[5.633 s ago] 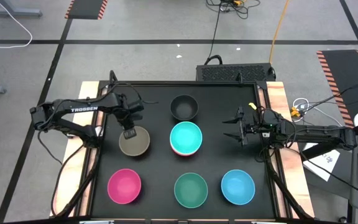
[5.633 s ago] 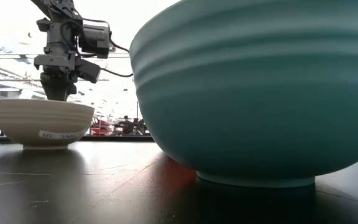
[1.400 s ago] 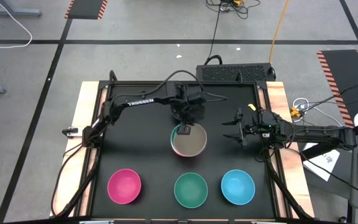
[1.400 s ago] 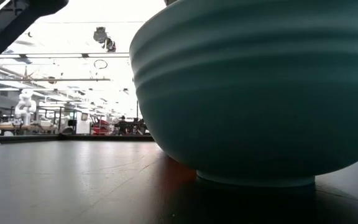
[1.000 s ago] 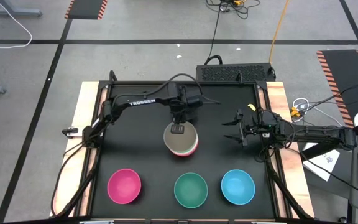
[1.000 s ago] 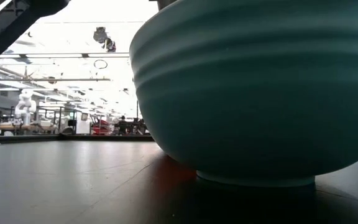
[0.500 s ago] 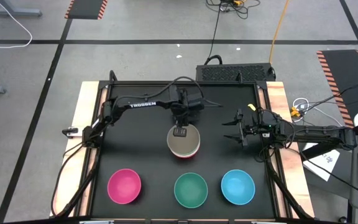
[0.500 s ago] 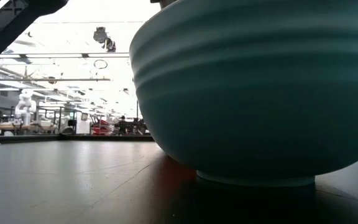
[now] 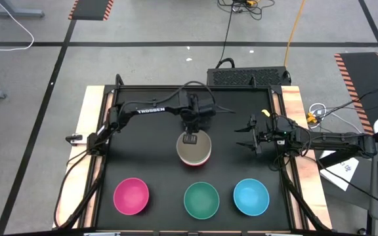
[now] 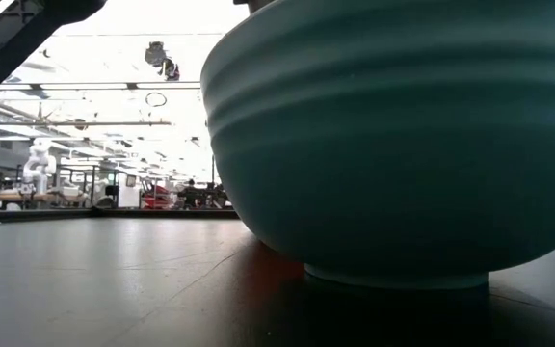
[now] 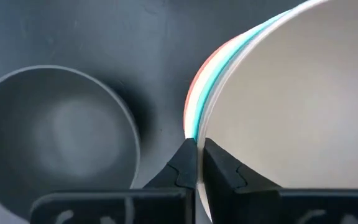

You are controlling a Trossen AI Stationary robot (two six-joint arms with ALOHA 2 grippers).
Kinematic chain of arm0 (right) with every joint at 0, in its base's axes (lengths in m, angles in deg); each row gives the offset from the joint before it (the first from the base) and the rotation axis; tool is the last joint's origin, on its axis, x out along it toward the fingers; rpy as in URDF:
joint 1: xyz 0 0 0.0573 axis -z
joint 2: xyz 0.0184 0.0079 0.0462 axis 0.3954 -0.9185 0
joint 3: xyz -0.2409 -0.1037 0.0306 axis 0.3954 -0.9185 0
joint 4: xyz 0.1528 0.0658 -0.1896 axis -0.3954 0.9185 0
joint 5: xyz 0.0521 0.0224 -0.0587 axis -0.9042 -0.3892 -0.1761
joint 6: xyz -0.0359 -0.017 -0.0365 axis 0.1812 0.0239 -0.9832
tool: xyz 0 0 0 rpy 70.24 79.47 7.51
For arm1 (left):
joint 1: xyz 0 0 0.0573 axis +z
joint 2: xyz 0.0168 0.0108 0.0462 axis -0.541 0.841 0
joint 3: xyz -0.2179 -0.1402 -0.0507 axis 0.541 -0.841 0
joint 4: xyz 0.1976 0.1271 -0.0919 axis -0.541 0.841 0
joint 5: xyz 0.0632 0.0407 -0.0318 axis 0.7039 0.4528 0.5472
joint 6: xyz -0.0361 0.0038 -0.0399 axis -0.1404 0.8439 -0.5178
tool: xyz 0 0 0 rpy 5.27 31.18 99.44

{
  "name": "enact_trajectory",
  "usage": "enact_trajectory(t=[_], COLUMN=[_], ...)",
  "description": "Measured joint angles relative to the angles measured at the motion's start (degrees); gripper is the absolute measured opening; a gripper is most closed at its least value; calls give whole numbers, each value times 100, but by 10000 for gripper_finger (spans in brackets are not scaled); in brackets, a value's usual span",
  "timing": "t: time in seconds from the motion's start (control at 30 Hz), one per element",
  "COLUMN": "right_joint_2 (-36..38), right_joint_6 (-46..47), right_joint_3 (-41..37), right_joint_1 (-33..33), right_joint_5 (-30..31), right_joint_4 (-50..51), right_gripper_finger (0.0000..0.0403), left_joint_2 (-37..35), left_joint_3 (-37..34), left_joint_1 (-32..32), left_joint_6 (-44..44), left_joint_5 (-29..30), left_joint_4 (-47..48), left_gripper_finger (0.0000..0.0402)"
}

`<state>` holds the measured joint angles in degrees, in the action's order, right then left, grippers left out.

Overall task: Nest bowls inside each other
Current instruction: Stack the gray bowl on the light blue bowl, then stack the blue bowl on the gray bowl

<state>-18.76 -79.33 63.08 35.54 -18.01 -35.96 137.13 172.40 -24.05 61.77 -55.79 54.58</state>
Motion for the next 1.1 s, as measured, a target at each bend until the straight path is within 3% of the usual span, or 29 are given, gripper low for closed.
enact_trajectory(t=[0.27,0.47,0.57,0.77,0.93,1.1], right_joint_2=[0,0,-1,-2,-13,-29], right_joint_6=[0,-17,-9,-3,37,55], right_joint_3=[0,0,0,0,0,0], right_joint_1=[1,2,2,0,0,1], right_joint_5=[0,0,0,4,2,1], right_joint_4=[0,2,2,25,37,93], right_gripper_finger=[251,251,251,251,251,251], left_joint_2=[12,17,-4,-804,-1616,-2462], left_joint_3=[-4,431,887,837,768,101], left_joint_1=[-94,-140,-171,-127,-31,-48], left_joint_6=[79,90,107,-41,-255,-299], left_joint_5=[380,685,757,1146,521,566], left_joint_4=[9,96,237,519,568,442], left_gripper_finger=[121,167,181,200,203,195])
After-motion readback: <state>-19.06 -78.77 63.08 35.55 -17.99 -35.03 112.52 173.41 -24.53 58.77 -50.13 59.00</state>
